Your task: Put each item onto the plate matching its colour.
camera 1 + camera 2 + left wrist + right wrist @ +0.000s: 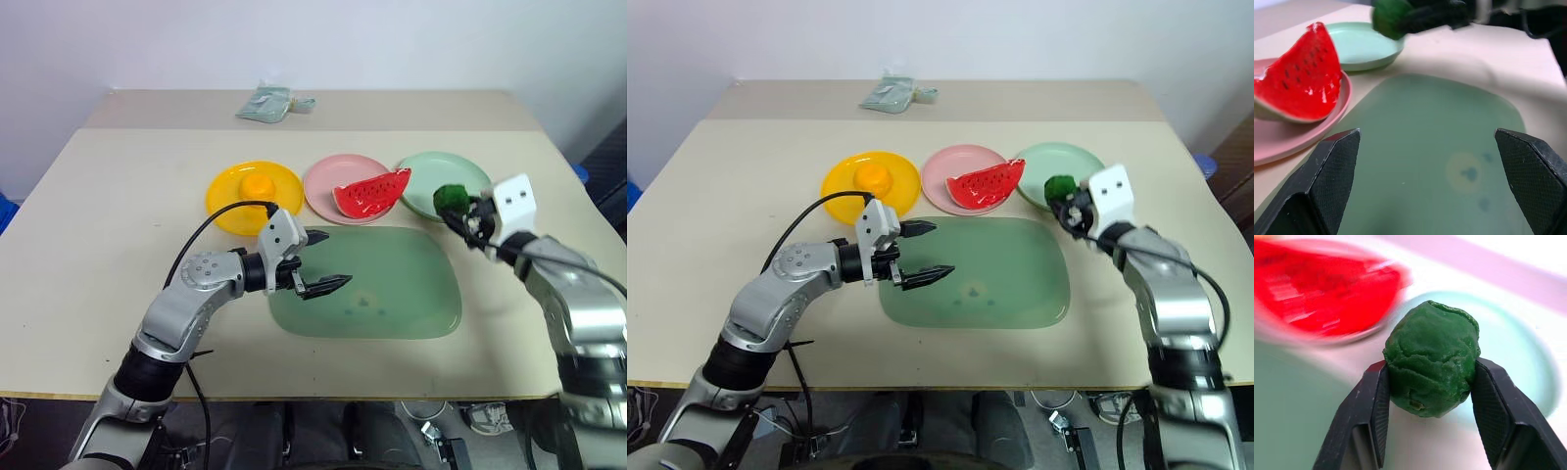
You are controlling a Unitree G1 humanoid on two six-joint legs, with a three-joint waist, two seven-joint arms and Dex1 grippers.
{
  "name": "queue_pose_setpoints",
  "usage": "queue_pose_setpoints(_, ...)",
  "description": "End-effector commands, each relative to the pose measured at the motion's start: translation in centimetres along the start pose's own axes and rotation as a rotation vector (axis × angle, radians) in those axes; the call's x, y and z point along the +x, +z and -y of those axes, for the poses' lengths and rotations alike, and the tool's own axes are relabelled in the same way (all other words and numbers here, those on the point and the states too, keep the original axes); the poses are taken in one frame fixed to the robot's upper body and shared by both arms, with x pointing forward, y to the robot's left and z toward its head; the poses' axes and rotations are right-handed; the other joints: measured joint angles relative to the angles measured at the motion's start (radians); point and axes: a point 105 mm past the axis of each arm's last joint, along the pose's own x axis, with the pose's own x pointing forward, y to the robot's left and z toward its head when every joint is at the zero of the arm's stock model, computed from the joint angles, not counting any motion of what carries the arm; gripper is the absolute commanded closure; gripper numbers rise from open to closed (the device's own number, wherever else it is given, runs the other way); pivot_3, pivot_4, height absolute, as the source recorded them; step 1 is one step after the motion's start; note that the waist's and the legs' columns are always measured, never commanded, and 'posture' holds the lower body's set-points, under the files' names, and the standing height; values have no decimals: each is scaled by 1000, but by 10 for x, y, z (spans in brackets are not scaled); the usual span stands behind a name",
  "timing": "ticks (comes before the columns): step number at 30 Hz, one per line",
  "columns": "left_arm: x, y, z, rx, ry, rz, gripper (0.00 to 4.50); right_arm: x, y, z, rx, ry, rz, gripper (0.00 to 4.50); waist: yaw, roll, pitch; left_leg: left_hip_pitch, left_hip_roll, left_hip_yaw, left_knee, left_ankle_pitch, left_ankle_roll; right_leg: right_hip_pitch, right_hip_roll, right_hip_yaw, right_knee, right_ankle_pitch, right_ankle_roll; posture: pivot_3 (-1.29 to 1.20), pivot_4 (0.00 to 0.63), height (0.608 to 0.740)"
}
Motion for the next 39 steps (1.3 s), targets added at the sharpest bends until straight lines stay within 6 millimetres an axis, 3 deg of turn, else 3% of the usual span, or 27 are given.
queue_pose_setpoints(1, 5, 10, 1, 35, 35, 33, 0, 28, -8, 21, 30, -86, -39, 2620, 1, 0, 0, 0, 0, 0, 0, 0, 0, 0, 0, 0, 0, 0, 0, 0, 150, 740)
queue_pose_setpoints(3, 7, 11, 0, 33, 59, 38, 0, 40, -9, 27, 65, -99, -44, 2620, 3, 0, 0, 0, 0, 0, -1, 0, 0, 0, 0, 0, 0, 0, 0, 0, 150, 740)
queue_pose_setpoints(9, 8, 12, 2, 31, 97, 36, 0, 46, -2, 39, 19, -89, -22, 38, 1, 0, 0, -1, 0, 0, -1, 0, 0, -1, 0, 0, 0, 0, 0, 0, 150, 740)
queue_pose_setpoints(15, 1, 15, -14, 62, 217, 42, 0, 11, 7, 49, -92, -59, 78, 38, 7, 1, 0, -1, 0, 0, -1, 0, 0, -1, -1, 0, 0, 0, 0, 0, 150, 740)
queue_pose_setpoints(16, -12, 13, -36, 68, 337, 29, 0, -8, 7, 43, -106, -1, 116, 38, 11, 1, 0, -1, 0, 0, 0, 0, 0, -1, -1, 0, 0, 0, 0, 0, 150, 740)
queue_pose_setpoints(19, -45, 12, -73, 71, 556, 25, 0, -50, 6, 23, -116, 131, 161, 38, 11, 2, -1, -2, 0, -3, -1, 0, 0, 0, 0, 0, 0, 0, 0, 0, 150, 740)
queue_pose_setpoints(24, -84, 1, -84, 45, 714, 16, 0, -95, -10, 7, -13, 252, 114, 38, 0, 3, -1, 0, 1, 0, -2, 0, 1, 1, 0, 2, -1, 0, 0, 0, 150, 740)
queue_pose_setpoints(30, -102, -28, -58, -10, 707, -61, 0, -113, -26, 6, 88, 300, 61, 38, 6, 3, -1, 1, 1, -1, -1, -3, 5, 2, -1, 1, -1, 0, 0, 0, 150, 740)
queue_pose_setpoints(39, -113, -32, -51, -30, 708, -74, 0, -109, -29, 4, 99, 325, 56, 38, 10, 4, -1, 1, 1, -1, -2, -3, 4, 2, -2, 1, -2, 0, 0, 0, 150, 740)
